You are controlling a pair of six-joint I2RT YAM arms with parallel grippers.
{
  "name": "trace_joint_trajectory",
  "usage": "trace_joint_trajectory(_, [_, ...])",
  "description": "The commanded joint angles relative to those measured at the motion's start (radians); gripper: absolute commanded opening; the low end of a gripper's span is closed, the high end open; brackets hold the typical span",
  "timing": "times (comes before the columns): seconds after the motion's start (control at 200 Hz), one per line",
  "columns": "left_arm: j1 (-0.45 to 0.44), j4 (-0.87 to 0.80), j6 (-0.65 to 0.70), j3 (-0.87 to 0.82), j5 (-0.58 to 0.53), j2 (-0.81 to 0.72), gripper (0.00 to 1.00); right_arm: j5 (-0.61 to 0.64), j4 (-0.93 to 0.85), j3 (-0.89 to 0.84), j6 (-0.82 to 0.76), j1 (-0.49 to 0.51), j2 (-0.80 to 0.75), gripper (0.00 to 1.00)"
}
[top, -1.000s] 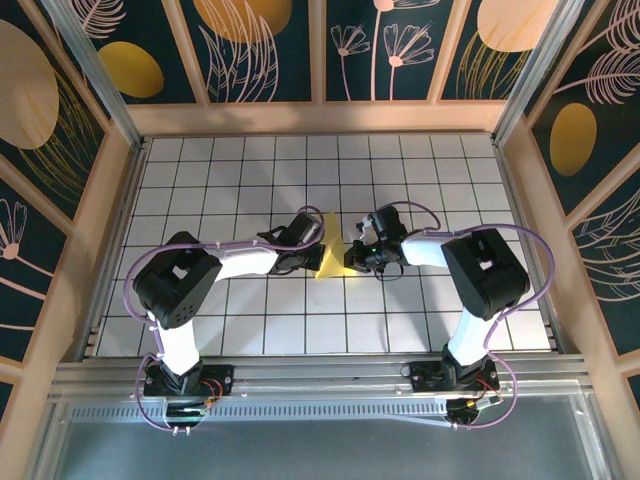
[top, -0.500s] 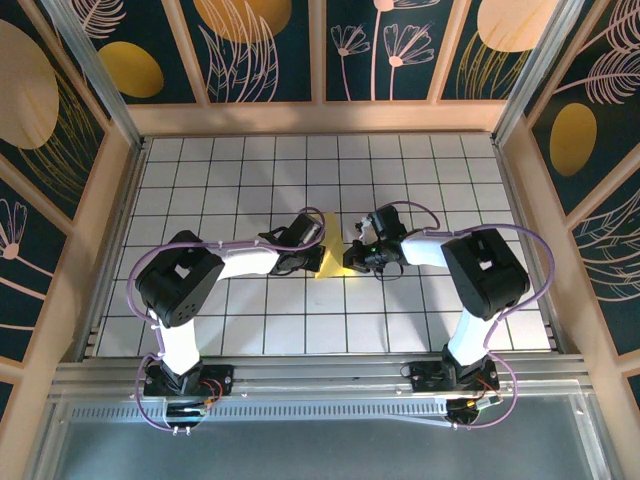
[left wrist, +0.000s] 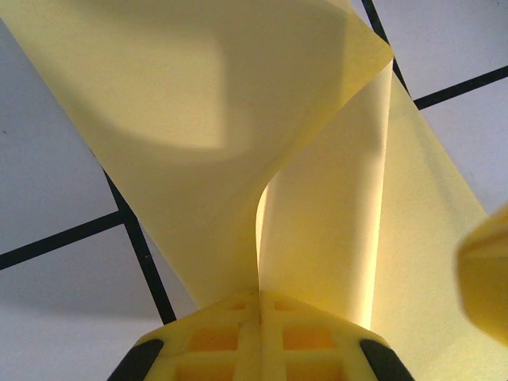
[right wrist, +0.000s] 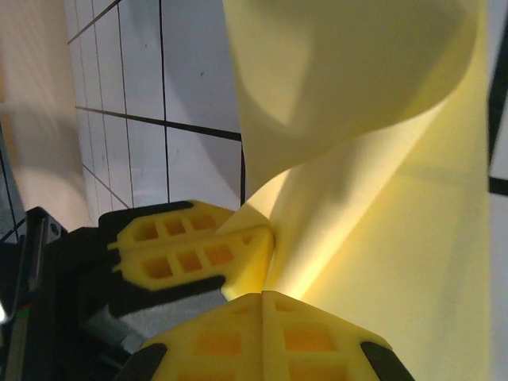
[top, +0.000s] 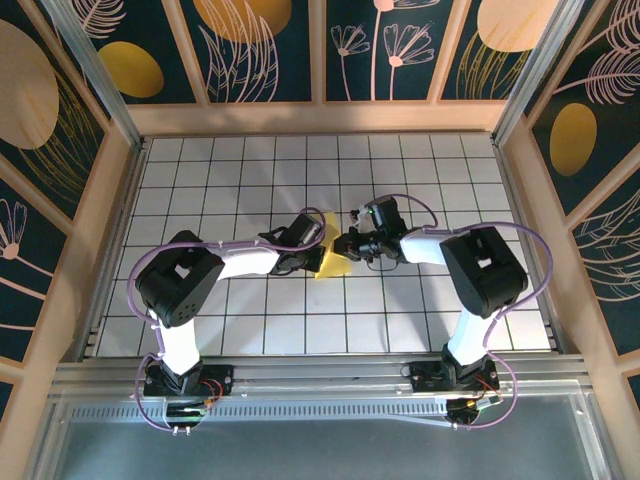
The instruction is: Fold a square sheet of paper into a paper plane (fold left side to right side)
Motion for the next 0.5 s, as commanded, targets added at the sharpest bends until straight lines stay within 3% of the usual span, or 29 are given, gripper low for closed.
trace_joint_trajectory(0.0, [0.007,-0.034,0.018,0.005,0.0,0.038,0.0,-0.007,0.036,0.043,0.017,0.017,0.039,0.0])
trace_joint_trajectory(0.495, [0.007,-0.048,0.016,0.012,-0.019,0.049,0.0,0.022,-0.003,0.083,-0.003,0.032,0.106,0.0])
